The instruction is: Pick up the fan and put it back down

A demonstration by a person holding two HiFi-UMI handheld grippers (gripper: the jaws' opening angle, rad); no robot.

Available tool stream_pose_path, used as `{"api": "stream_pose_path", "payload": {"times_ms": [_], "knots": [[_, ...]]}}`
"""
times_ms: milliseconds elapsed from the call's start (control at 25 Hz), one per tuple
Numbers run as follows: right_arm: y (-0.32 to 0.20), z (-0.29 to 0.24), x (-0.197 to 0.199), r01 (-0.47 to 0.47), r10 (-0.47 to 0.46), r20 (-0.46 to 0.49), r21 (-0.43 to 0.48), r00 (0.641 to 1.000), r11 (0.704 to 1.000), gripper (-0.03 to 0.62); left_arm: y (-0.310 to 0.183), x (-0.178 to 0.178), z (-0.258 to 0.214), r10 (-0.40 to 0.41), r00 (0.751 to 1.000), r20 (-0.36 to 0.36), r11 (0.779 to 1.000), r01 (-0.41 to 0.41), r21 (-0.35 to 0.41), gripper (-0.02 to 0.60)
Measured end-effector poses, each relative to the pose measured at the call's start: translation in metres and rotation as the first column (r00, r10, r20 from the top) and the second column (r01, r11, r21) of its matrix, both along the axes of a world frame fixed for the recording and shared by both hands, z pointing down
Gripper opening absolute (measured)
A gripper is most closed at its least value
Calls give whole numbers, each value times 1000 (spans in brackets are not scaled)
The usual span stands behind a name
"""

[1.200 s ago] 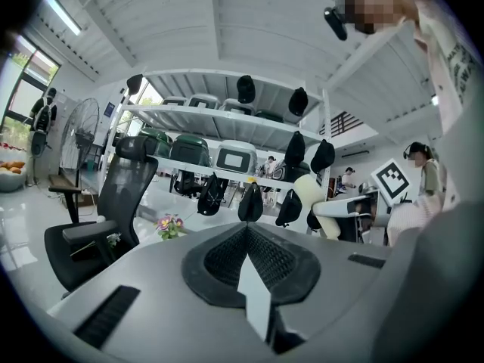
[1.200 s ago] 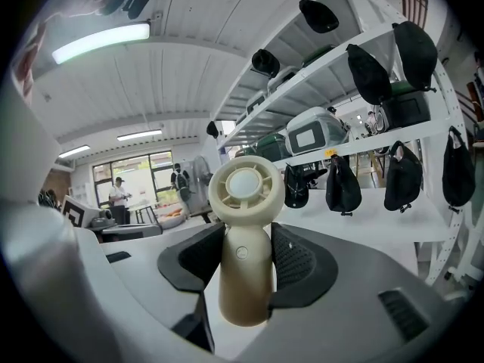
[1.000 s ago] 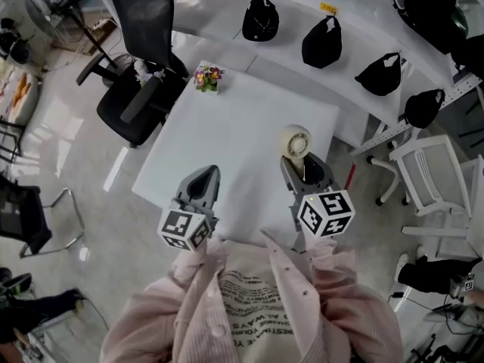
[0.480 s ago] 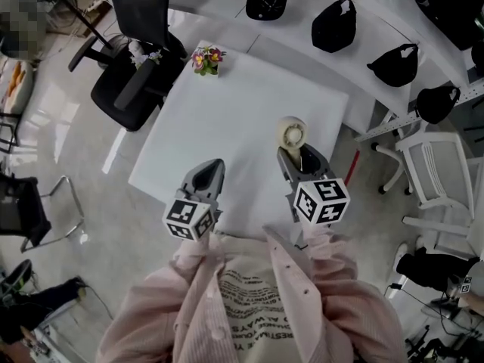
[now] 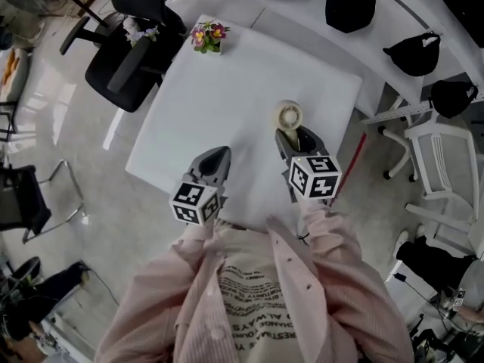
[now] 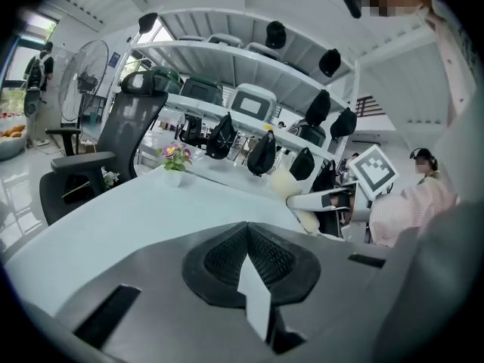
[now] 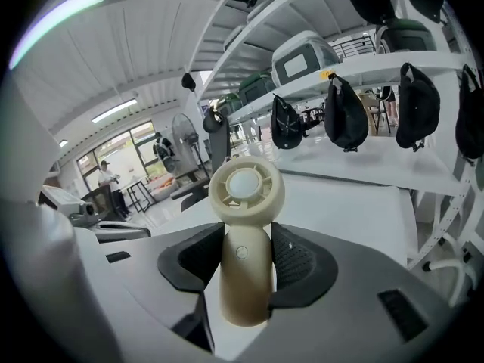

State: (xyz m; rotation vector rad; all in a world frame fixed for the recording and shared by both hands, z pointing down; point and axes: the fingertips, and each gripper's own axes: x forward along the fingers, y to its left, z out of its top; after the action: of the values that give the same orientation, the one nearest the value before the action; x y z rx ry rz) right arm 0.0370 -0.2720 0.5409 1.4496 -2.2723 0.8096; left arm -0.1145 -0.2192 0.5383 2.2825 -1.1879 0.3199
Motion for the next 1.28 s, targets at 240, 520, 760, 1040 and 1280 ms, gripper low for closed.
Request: {"api": "stream_pose_path", "payload": {"times_ms": [240,520,760,1040,1280], "knots": [[-5,43,-9,13,-15,-27,-76,1000,997,184,-2,1,26,1,1000,6,998,0,-59,1],[-7,83,-16,0,-8,-55,-143,998,990,184,-6,5,54,-2,1000,-12,994,1,-113,2],[1,106,-17,-9,-10,-95,-201,995,979,184,-4,10,68,17,1000,-14,990,-19,-141,2],[8,125,-16,-18,-19,-132,-267,991,964,184,-3,12,72,31,1000,-2,990,-31,-135,2],[13,133,-17,-26,-22,-154,-304,988,952,184,1,8,73,23,1000,-1,990,-23,-138,2]]}}
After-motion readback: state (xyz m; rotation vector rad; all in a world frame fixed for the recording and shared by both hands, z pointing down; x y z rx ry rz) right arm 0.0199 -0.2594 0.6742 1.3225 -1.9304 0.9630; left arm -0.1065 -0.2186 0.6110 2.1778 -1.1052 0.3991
